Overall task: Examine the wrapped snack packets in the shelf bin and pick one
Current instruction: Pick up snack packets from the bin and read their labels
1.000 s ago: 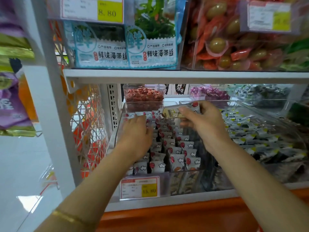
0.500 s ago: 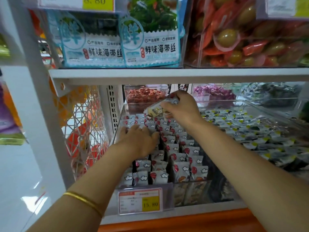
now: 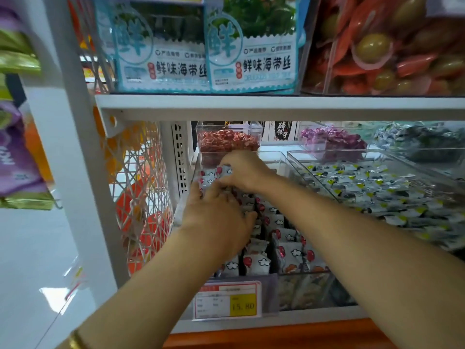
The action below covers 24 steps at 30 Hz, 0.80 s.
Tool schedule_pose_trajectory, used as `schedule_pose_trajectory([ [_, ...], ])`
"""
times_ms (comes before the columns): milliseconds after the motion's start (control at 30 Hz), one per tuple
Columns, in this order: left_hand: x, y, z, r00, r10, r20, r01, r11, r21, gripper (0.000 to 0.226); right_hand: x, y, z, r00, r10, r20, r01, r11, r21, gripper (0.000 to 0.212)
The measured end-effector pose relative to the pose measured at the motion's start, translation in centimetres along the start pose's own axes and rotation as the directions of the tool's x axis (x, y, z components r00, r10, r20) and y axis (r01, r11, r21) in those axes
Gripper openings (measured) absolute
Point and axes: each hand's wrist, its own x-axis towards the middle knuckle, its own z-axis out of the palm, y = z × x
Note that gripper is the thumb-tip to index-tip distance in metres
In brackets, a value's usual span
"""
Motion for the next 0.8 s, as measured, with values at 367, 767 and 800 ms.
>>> schedule_pose_trajectory([
  [367,-1.4,-3.3,2.2,0.974,-0.092,-0.208,0.057,0.984,-0.167,0.062,0.8,1.1,1.0,0.998,0.063,-0.015,-0.061,0.992,0.112,0.022],
  [767,-0.9,-3.2,3.1,0.946,-0.098,-0.308,0.010,0.962,-0.275,0.059,4.3,1.1,3.4,0.998,0.010,-0.057,-0.031,0.921,-0.387,0.011],
  [800,-0.9,-3.2,3.1,0.946,-0.097,-0.309,0.005,0.958,-0.287,0.059,4.2,1.1,3.2,0.996,0.021,-0.090,-0.049,0.947,-0.316,0.009],
])
